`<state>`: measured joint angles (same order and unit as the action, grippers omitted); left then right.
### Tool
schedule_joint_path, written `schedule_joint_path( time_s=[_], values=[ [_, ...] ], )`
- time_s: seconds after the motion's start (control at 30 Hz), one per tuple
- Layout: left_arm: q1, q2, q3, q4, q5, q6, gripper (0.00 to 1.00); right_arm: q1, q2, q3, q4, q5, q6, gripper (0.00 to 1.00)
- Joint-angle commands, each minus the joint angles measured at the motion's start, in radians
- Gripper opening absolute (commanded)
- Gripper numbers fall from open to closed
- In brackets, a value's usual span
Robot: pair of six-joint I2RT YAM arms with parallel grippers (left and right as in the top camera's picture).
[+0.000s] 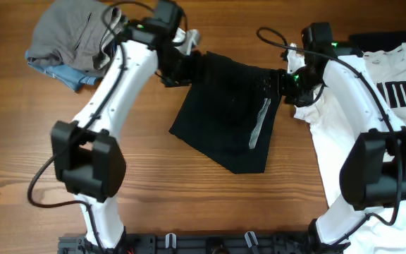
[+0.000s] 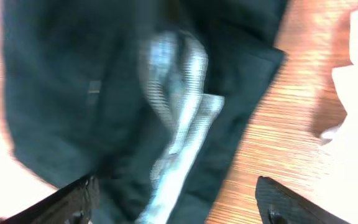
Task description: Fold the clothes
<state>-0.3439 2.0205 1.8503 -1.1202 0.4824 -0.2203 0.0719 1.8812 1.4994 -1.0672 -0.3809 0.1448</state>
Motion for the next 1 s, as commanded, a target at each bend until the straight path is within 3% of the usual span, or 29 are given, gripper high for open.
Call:
schedule_joint_path(
  time_s=[0.0, 0.07, 0.23, 0.47, 0.5, 0.6, 0.8, 0.9, 0.97],
  values=[
    [0.035, -0.006, 0.0, -0.043, -0.046, 0.134, 0.77, 0.01, 0.035, -0.048, 0.026, -0.062, 0.06, 0.86],
    [0.03, -0.006, -0.001, -0.056, -0.056, 0.195, 0.77, 0.013, 0.06, -0.088, 0.047, -0.064, 0.116, 0.83],
    [0.014, -0.004, -0.001, -0.056, -0.188, 0.203, 0.82, 0.017, 0.066, -0.167, 0.158, -0.164, 0.12, 0.77],
    [0.015, -0.003, -0.001, -0.055, -0.197, 0.243, 0.82, 0.029, 0.075, -0.314, 0.378, -0.194, 0.219, 0.72],
    [0.015, -0.003, -0.001, -0.055, -0.197, 0.243, 0.82, 0.029, 0.075, -0.33, 0.414, -0.202, 0.235, 0.61],
    [0.015, -0.003, -0.001, -0.055, -0.197, 0.243, 0.83, 0.029, 0.061, -0.324, 0.473, -0.327, 0.211, 0.07],
    [0.018, -0.003, -0.001, -0.08, -0.345, 0.243, 0.83, 0.05, -0.109, -0.251, 0.477, -0.422, 0.211, 0.04],
    [0.051, -0.003, -0.001, -0.088, -0.368, 0.234, 0.85, 0.095, -0.266, -0.232, 0.629, -0.654, 0.241, 0.04],
    [0.064, -0.003, -0.001, -0.084, -0.368, 0.234, 0.86, 0.104, -0.326, -0.232, 0.657, -0.64, 0.271, 0.04]
  ],
)
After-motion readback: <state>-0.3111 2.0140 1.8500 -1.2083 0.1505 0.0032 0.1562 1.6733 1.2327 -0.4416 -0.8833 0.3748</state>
